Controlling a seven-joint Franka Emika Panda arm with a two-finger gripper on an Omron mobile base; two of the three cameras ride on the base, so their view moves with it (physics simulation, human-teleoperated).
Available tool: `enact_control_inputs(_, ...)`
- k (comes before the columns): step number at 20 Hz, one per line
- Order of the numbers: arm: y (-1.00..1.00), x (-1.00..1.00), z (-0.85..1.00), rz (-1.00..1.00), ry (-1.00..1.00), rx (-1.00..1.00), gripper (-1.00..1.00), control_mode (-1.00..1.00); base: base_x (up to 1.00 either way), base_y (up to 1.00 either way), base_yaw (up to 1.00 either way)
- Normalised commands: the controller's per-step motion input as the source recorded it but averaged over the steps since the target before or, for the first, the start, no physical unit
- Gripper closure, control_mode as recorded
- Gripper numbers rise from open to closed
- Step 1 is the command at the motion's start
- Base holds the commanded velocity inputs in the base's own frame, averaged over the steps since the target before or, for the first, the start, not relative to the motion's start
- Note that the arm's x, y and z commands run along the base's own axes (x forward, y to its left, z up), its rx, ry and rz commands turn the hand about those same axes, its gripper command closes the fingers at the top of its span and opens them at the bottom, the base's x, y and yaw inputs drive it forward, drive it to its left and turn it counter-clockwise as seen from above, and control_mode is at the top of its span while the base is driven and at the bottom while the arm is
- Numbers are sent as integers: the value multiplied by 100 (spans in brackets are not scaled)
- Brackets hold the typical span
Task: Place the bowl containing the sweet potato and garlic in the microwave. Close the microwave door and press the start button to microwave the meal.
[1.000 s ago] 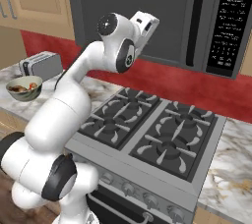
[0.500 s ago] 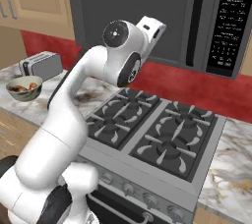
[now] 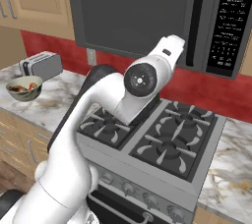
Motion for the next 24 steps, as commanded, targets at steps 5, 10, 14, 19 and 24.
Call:
enact_control_inputs(5, -33, -12, 0, 0, 0, 0, -100, -100, 0, 0, 0)
enact_control_inputs(10, -16, 1, 0, 0, 0, 0, 100, -100, 0, 0, 0)
enact_control_inputs(14, -14, 3, 0, 0, 0, 2, 100, -100, 0, 0, 0)
enact_control_inputs(19, -52, 0, 0, 0, 0, 9, 100, -100, 0, 0, 0)
enact_control_inputs(24, -58, 7, 0, 0, 0, 6, 100, -100, 0, 0, 0)
